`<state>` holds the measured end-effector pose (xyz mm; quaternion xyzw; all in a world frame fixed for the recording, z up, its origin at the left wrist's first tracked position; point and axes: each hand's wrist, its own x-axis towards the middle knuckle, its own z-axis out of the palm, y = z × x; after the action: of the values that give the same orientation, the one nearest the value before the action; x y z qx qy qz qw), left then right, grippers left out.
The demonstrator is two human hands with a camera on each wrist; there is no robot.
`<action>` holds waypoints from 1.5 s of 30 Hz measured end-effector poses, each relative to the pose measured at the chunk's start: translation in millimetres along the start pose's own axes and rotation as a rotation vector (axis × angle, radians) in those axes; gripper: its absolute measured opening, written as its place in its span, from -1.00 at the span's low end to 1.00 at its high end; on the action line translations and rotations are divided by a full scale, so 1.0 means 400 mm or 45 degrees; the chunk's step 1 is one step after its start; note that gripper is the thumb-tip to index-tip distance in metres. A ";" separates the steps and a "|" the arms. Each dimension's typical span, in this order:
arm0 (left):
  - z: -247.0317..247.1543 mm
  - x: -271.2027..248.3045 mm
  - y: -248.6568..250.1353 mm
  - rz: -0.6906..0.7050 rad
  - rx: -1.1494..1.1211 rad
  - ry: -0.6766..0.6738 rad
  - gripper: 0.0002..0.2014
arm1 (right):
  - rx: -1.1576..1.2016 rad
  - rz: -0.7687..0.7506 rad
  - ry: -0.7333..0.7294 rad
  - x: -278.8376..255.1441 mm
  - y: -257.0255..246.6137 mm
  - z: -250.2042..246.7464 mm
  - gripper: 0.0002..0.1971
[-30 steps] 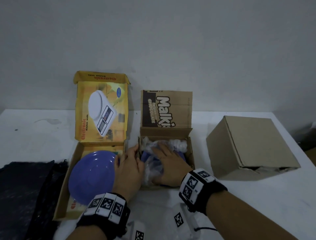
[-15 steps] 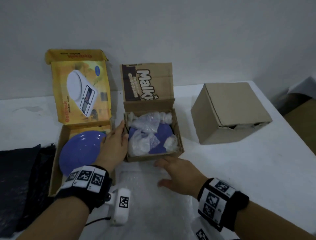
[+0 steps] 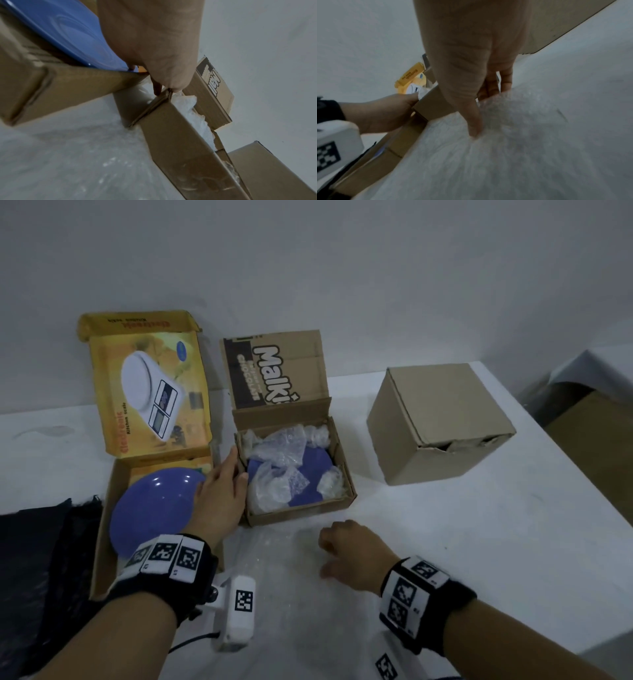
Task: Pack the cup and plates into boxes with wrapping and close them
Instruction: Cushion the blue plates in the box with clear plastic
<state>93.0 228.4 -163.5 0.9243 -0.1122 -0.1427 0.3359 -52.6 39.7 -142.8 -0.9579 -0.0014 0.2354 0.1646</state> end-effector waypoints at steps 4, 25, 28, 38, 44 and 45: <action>-0.006 0.003 -0.005 0.008 -0.060 -0.017 -0.47 | 0.181 -0.080 0.007 -0.011 0.002 -0.076 -0.75; 0.009 -0.004 -0.006 -0.060 -0.431 0.103 -0.41 | -0.239 0.033 0.765 0.190 -0.036 -0.248 -0.41; 0.016 -0.015 0.012 -0.076 -0.363 0.196 -0.56 | -0.272 -0.193 0.434 0.188 -0.044 -0.176 -0.27; 0.035 -0.022 0.014 -0.035 -0.088 0.220 -0.50 | -0.239 -0.005 0.090 0.296 -0.050 -0.106 -0.25; 0.029 -0.030 0.027 -0.023 -0.073 0.220 -0.40 | -0.163 -0.025 0.021 0.290 -0.065 -0.127 -0.22; 0.029 -0.030 0.028 0.011 -0.054 0.216 -0.38 | -0.129 -0.056 0.067 0.282 -0.067 -0.142 -0.25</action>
<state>76.8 217.0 -162.5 0.9252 -0.0843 -0.0648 0.3643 75.4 56.3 -137.8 -0.9706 -0.0302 0.2061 0.1210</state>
